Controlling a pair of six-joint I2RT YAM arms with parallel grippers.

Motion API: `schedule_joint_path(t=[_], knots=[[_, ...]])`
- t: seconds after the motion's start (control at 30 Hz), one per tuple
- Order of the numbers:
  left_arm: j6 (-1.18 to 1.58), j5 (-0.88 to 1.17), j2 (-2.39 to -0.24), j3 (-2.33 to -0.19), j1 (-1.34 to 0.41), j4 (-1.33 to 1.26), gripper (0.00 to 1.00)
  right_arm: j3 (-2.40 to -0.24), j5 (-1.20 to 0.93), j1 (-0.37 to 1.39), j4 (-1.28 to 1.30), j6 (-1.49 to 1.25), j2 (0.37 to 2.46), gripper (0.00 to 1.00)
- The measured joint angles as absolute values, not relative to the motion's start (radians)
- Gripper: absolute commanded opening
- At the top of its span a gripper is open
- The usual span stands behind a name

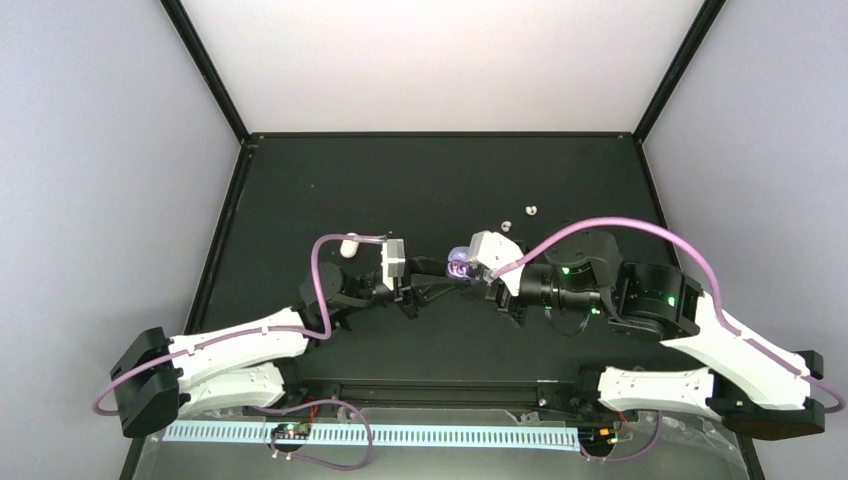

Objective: Insert the wireless bluetooth earbuds into the charging case
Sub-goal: Pick up the earbud from the charging case.

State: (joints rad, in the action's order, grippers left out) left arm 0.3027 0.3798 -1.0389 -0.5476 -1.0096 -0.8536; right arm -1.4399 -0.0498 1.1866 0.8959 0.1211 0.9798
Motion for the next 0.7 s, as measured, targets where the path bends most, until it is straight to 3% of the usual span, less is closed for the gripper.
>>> schedule_joint_path(t=[0.7], knots=[[0.295, 0.364, -1.040, -0.559, -1.008, -0.829, 0.02, -1.331, -0.001, 1.190, 0.749, 0.286, 0.900, 0.30]])
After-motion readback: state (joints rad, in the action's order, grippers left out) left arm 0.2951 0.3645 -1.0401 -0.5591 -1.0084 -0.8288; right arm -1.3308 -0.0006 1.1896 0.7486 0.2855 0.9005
